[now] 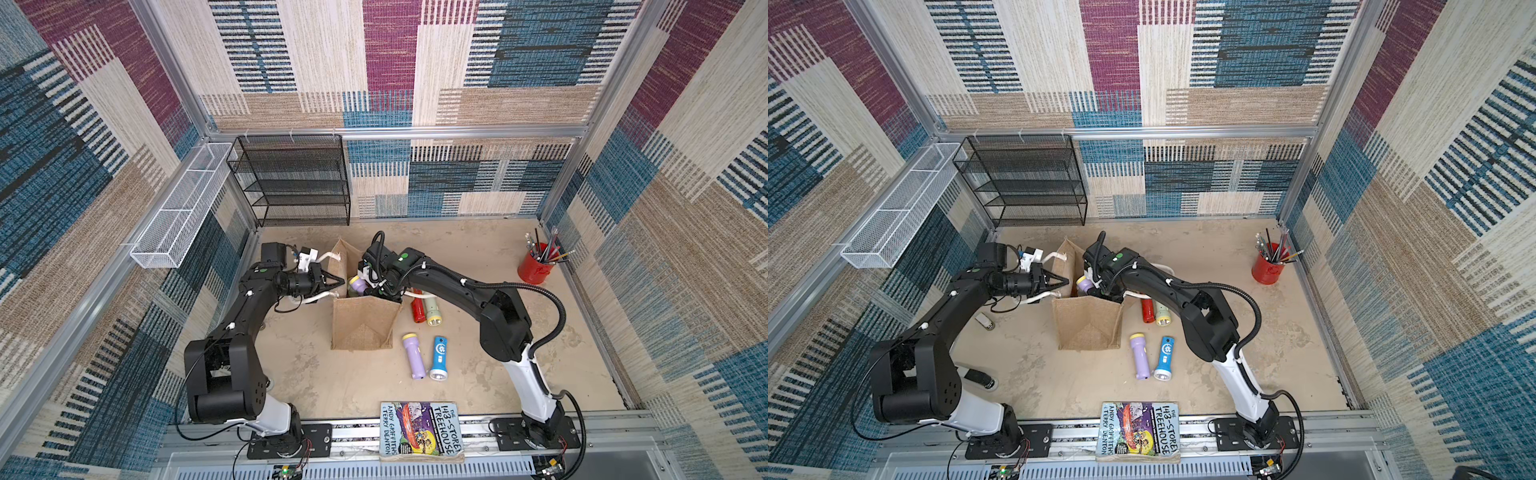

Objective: Put the flashlights into the tote bags
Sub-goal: Place the flashlight in the canvas bag.

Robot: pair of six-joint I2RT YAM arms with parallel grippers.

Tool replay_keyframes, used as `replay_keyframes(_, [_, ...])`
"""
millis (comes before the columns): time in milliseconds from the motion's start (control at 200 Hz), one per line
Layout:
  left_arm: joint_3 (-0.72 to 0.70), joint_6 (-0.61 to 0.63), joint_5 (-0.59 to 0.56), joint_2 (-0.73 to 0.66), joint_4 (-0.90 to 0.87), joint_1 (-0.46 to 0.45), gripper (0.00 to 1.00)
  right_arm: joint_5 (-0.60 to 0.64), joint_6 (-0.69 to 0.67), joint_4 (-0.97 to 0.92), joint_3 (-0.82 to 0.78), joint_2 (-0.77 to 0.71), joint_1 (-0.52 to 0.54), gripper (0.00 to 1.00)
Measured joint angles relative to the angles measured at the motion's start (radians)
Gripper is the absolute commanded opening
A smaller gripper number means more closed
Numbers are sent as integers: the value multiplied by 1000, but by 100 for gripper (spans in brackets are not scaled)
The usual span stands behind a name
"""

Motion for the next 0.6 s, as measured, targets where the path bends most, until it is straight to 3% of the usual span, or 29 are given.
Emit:
replay_keyframes(200, [-2, 0, 0, -8, 0, 0, 5, 8, -4, -21, 64, 38, 3, 41])
replay_keyframes(416, [-5, 0, -1, -8, 5, 0, 5, 16, -11, -95, 255, 106, -1, 53])
replay_keyframes(596, [-7, 0, 0, -8, 5, 0, 4, -38, -14, -101, 309, 96, -1, 56])
